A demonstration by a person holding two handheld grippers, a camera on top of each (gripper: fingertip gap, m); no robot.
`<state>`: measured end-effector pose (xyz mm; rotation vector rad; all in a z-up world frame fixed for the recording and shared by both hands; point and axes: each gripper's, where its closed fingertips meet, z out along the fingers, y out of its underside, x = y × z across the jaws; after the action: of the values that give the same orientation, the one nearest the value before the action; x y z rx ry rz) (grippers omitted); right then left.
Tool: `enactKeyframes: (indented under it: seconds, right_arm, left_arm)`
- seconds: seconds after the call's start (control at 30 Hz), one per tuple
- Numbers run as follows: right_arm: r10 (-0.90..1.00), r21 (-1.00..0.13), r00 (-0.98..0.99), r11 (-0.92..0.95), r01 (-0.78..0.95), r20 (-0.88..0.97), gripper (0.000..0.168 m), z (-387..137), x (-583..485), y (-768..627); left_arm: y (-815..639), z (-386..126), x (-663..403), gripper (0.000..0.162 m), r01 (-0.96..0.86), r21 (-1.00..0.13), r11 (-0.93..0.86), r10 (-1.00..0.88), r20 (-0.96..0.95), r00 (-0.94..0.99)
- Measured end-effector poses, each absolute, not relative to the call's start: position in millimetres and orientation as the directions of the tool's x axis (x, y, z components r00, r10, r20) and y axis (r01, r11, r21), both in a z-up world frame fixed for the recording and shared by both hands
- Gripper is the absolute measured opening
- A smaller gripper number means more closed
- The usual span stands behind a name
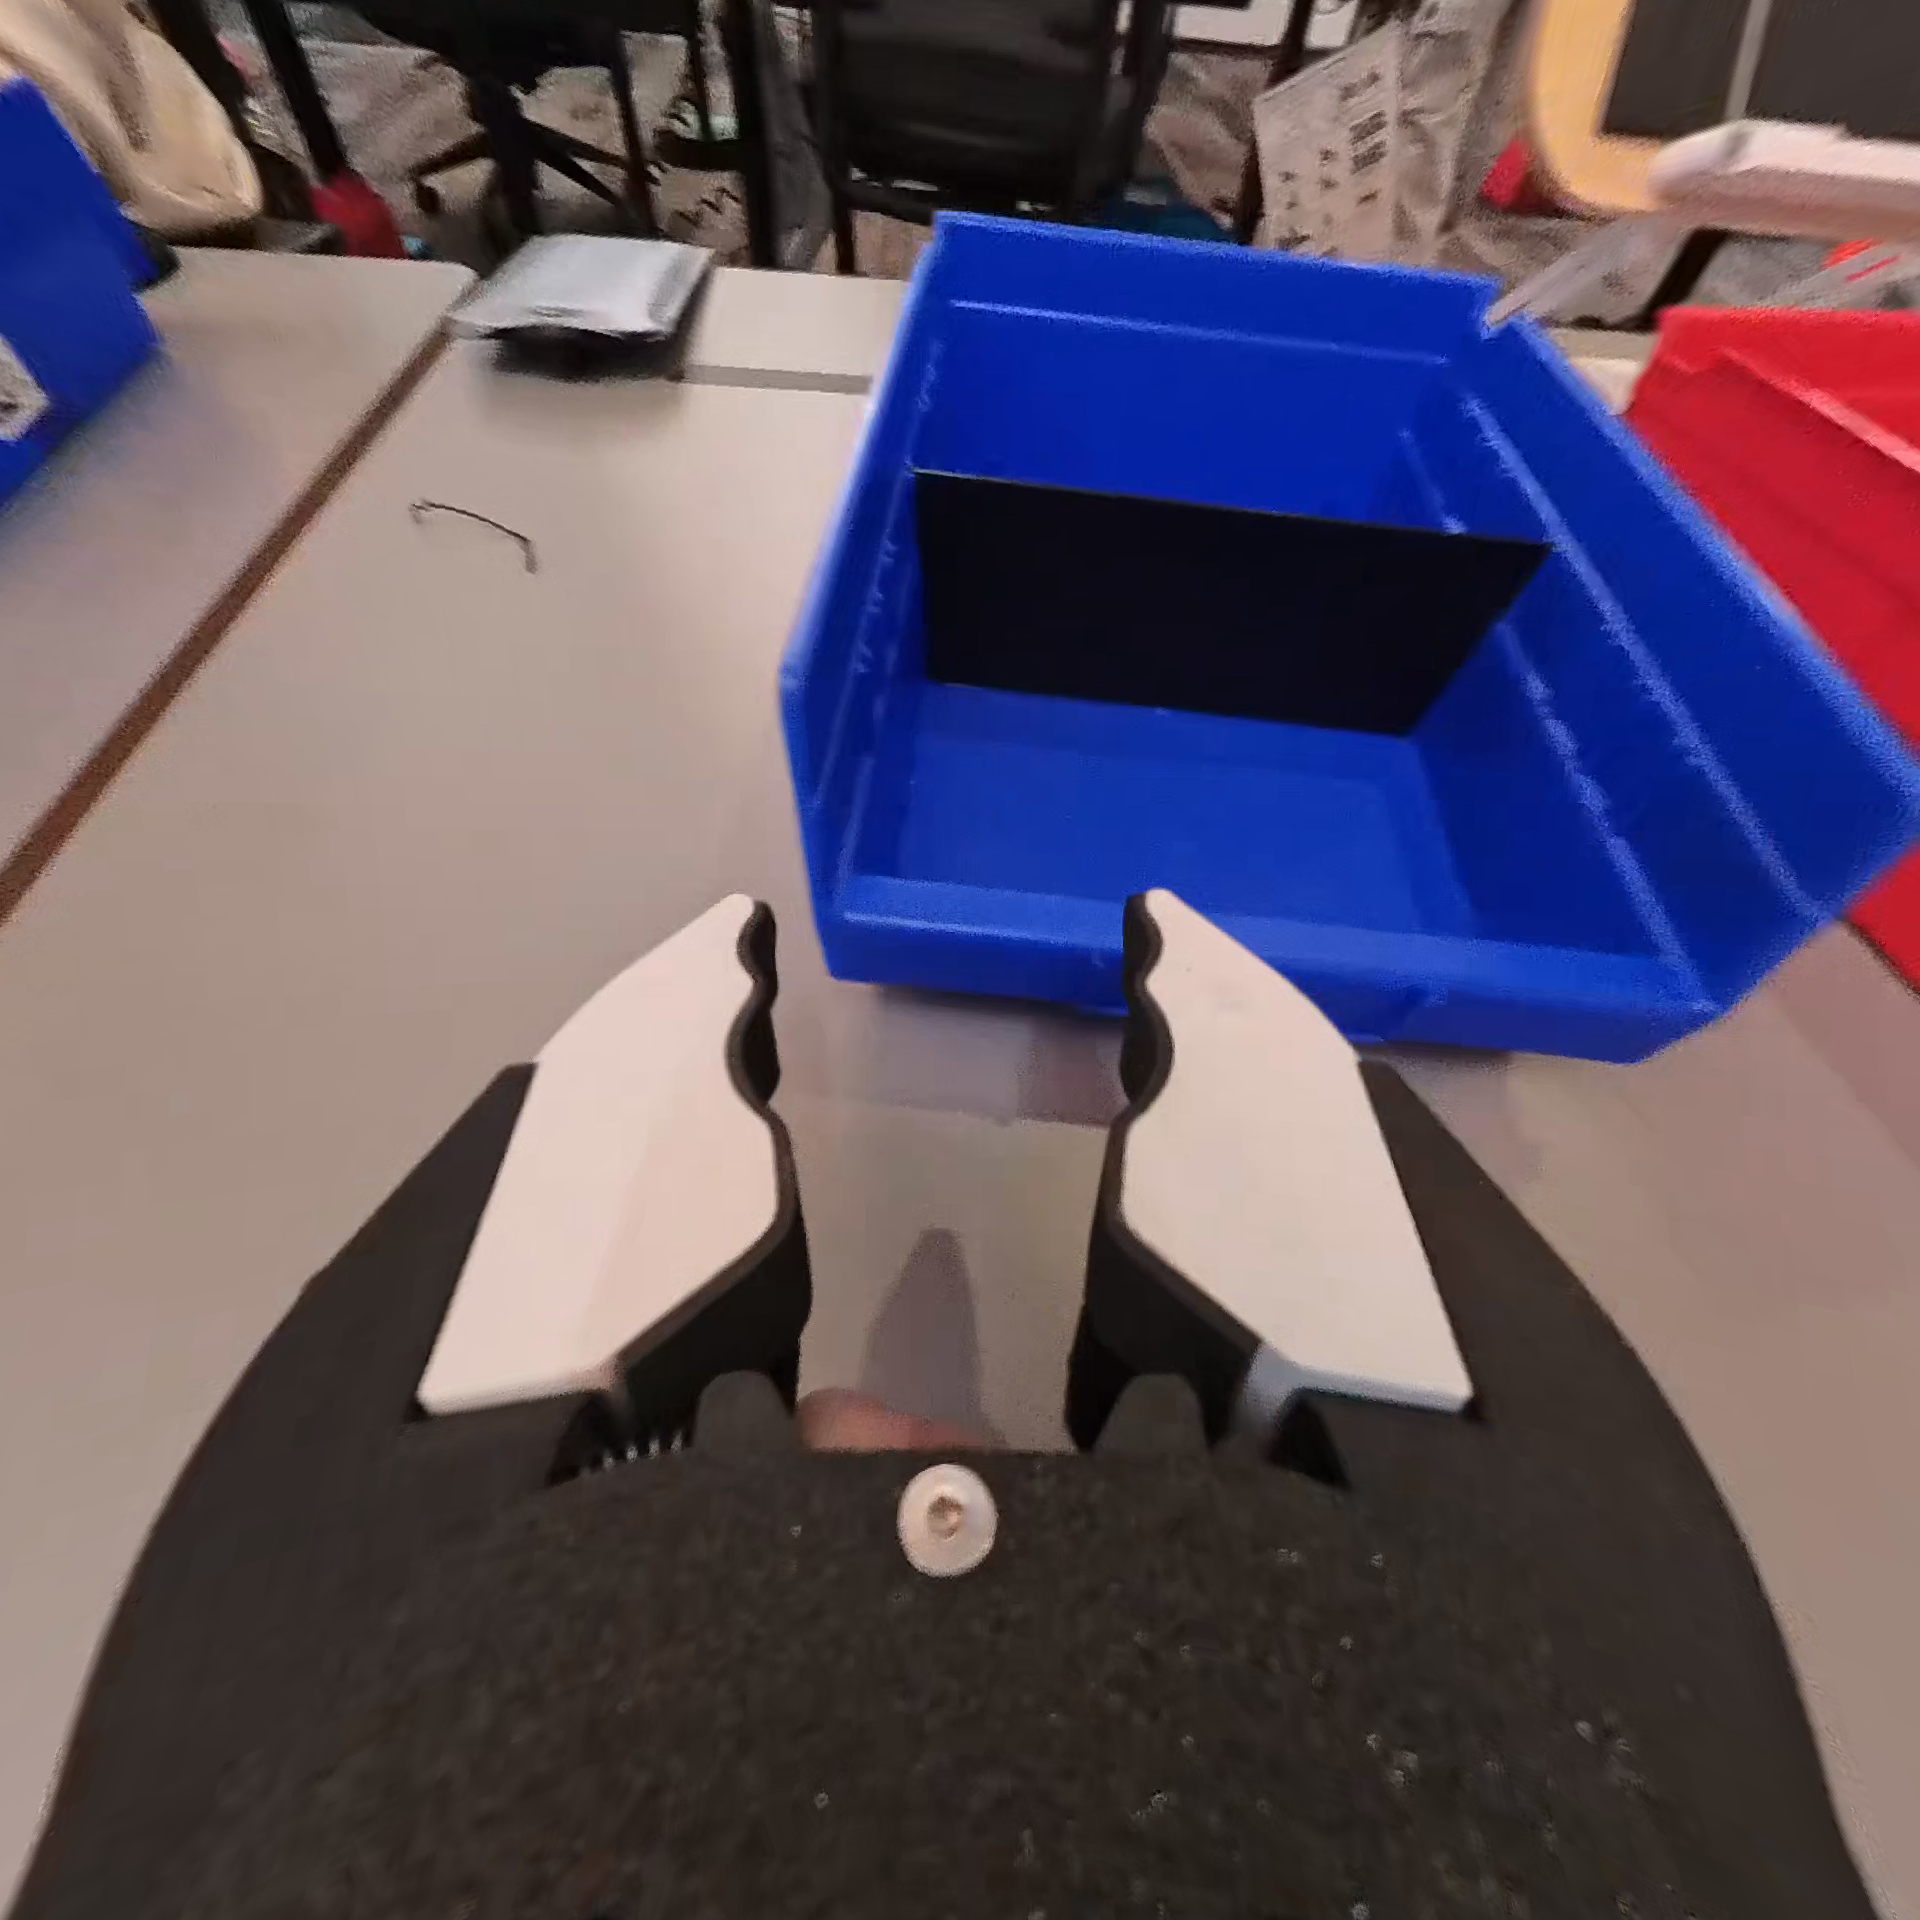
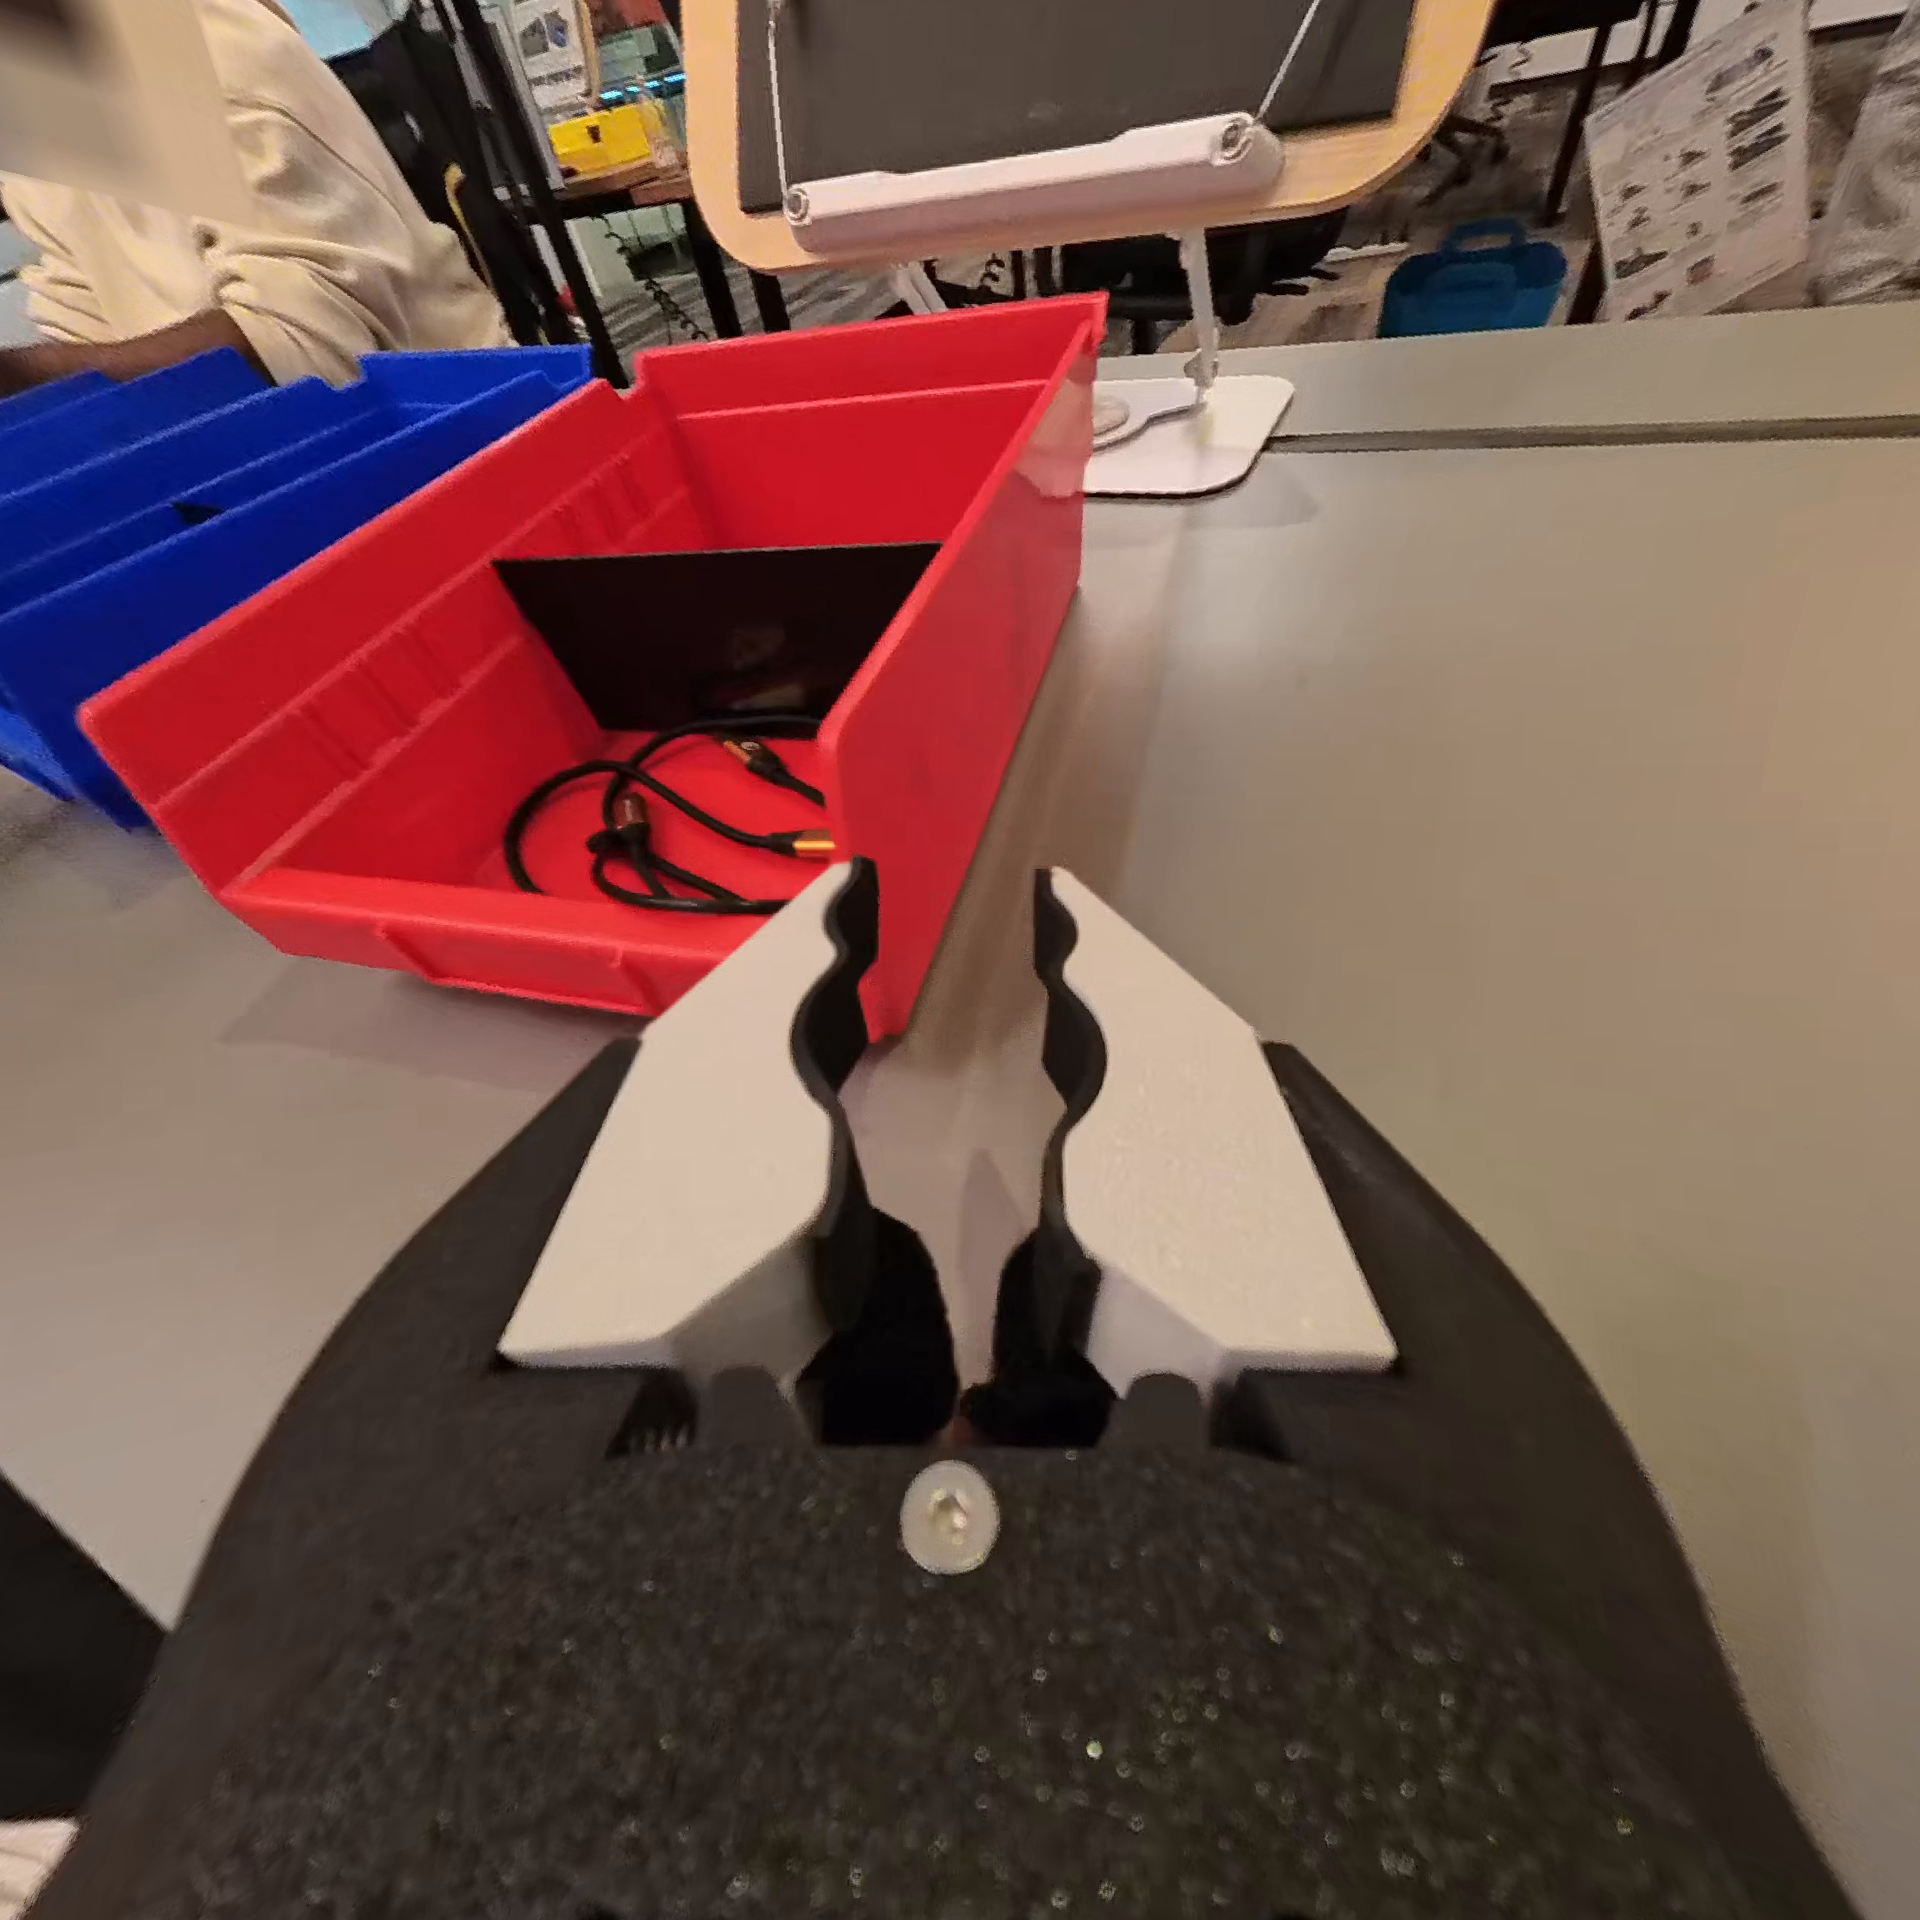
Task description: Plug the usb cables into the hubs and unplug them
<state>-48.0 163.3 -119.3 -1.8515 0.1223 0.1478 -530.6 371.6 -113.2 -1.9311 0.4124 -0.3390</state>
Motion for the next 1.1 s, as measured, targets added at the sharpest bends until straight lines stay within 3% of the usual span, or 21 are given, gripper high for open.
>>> enactKeyframes:
  seconds: [0.1,0.27,0.4,0.53,0.77,0.93,1.1]
  right_arm:
    - [-0.030,-0.950,0.993,-0.289,-0.116,-0.112,0.027,-122,-44,151]
    - [-0.065,-0.965,0.996,-0.251,-0.072,-0.057,0.026,-114,-37,129]
    - [-0.025,-0.970,1.000,-0.241,-0.016,-0.011,0.026,-110,-49,125]
    - [0.081,-0.976,0.997,-0.217,0.004,-0.014,0.026,-103,-99,127]
    - [0.479,-0.956,0.876,-0.280,0.087,-0.060,0.027,-105,-290,144]
    - [0.345,-0.940,0.930,-0.340,-0.001,-0.125,0.047,-106,-330,204]
    - [0.136,-0.905,0.991,-0.421,0.063,0.005,0.035,-139,-325,244]
  left_arm:
    - [395,-113,-535,0.059,-0.154,-0.929,-0.335,-0.401,-0.007,0.916]
    - [434,-120,-541,0.048,-0.027,-0.922,-0.386,-0.367,0.127,0.921]
    - [431,-140,-521,0.005,-0.065,-0.886,-0.458,-0.481,0.186,0.856]
    - [414,-142,-513,0.003,-0.161,-0.866,-0.473,-0.468,0.092,0.879]
    - [349,-144,-493,0.005,-0.183,-0.809,-0.559,-0.405,0.073,0.911]
    - [299,-144,-496,0.004,-0.265,-0.809,-0.524,-0.392,-0.048,0.919]
    - [257,-145,-500,0.006,-0.349,-0.816,-0.461,-0.405,-0.156,0.901]
